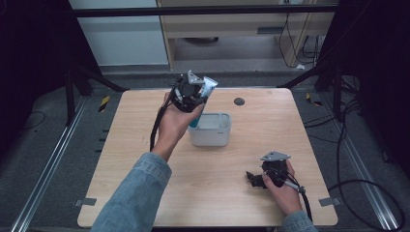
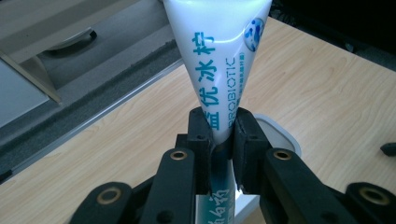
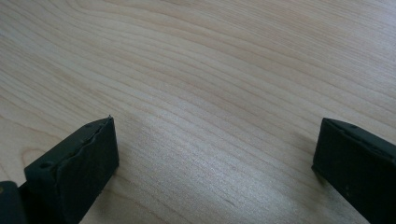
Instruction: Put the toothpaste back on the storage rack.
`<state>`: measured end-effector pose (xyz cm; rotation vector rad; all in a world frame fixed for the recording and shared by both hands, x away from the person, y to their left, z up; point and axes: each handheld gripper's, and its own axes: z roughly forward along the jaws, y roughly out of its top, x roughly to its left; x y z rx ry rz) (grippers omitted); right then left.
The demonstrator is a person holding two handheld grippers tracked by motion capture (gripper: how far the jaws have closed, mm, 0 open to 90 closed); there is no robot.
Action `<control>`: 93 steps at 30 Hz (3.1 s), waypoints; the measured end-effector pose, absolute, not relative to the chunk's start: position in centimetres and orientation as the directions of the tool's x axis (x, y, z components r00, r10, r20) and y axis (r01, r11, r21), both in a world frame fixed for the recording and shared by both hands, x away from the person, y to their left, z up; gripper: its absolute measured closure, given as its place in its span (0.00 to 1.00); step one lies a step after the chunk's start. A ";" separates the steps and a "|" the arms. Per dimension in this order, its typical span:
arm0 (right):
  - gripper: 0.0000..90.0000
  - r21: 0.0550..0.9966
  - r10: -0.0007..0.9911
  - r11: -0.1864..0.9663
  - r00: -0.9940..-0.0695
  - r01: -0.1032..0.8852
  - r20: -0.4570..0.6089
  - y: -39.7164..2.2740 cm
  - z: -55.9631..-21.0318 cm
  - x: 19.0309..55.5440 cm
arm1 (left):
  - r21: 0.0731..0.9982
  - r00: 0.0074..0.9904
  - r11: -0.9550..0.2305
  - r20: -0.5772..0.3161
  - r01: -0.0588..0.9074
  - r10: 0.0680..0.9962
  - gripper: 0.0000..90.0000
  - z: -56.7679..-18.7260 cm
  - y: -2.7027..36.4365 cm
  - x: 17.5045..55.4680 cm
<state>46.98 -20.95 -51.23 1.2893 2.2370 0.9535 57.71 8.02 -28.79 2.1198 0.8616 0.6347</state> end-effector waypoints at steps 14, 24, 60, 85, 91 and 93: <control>0.00 0.722 0.863 0.348 -0.505 0.598 0.002 -21.0 -51.2 47.0 | 0.819 0.648 -0.468 0.163 0.332 0.744 0.88 -28.1 6.7 57.7; 0.00 0.721 0.863 0.351 -0.506 0.597 -0.001 -21.0 -51.3 47.0 | 0.847 0.653 -0.434 0.143 0.308 0.744 0.88 -27.8 6.4 58.2; 0.00 0.720 0.861 0.357 -0.509 0.595 -0.006 -21.0 -51.3 47.1 | 0.884 0.665 -0.360 0.079 0.298 0.743 0.87 -31.0 5.9 59.4; 0.00 0.722 0.859 0.362 -0.512 0.589 -0.013 -21.0 -51.3 47.2 | 0.880 0.672 -0.373 0.087 0.295 0.735 0.87 -34.7 6.1 59.4; 0.00 0.723 0.859 0.362 -0.512 0.588 -0.014 -21.0 -51.3 47.2 | 0.879 0.674 -0.370 0.079 0.300 0.735 0.87 -35.3 6.1 59.5; 0.00 0.723 0.859 0.360 -0.511 0.589 -0.011 -21.0 -51.3 47.2 | 0.879 0.674 -0.372 0.082 0.298 0.734 0.87 -35.4 6.1 59.5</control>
